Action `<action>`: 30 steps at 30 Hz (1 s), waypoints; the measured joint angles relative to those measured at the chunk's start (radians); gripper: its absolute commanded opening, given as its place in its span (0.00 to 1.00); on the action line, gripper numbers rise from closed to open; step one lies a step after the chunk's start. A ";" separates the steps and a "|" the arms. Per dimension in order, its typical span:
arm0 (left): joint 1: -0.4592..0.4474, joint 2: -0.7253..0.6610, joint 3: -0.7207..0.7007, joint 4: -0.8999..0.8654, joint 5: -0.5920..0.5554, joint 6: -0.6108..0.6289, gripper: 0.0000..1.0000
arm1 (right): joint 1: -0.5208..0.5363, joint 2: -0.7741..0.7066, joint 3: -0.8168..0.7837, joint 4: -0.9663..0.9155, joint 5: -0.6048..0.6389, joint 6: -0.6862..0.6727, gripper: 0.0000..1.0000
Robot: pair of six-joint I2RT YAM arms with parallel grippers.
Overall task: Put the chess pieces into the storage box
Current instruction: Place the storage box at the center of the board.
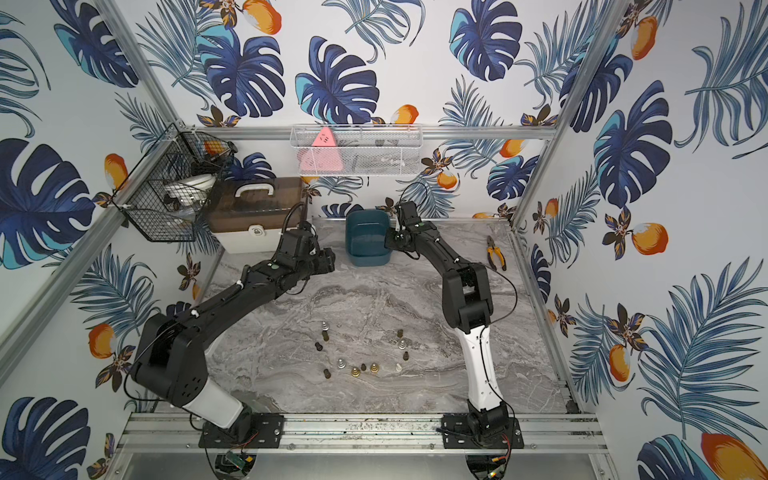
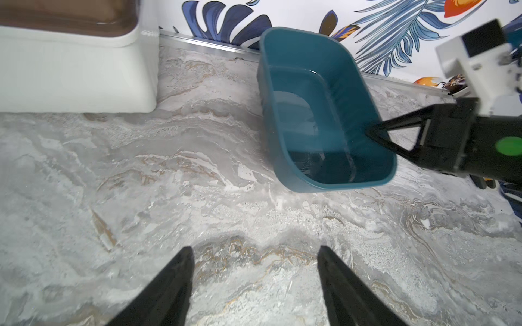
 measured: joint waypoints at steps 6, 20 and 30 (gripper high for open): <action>-0.040 -0.198 -0.248 0.069 -0.074 -0.063 0.73 | 0.042 -0.275 -0.333 0.075 0.017 0.108 0.00; -0.112 -0.570 -0.584 0.088 -0.166 -0.070 0.74 | 0.225 -0.665 -0.838 0.162 0.127 0.237 0.00; -0.116 -0.628 -0.670 0.093 -0.206 -0.042 0.74 | 0.314 -0.704 -0.945 0.179 0.222 0.286 0.00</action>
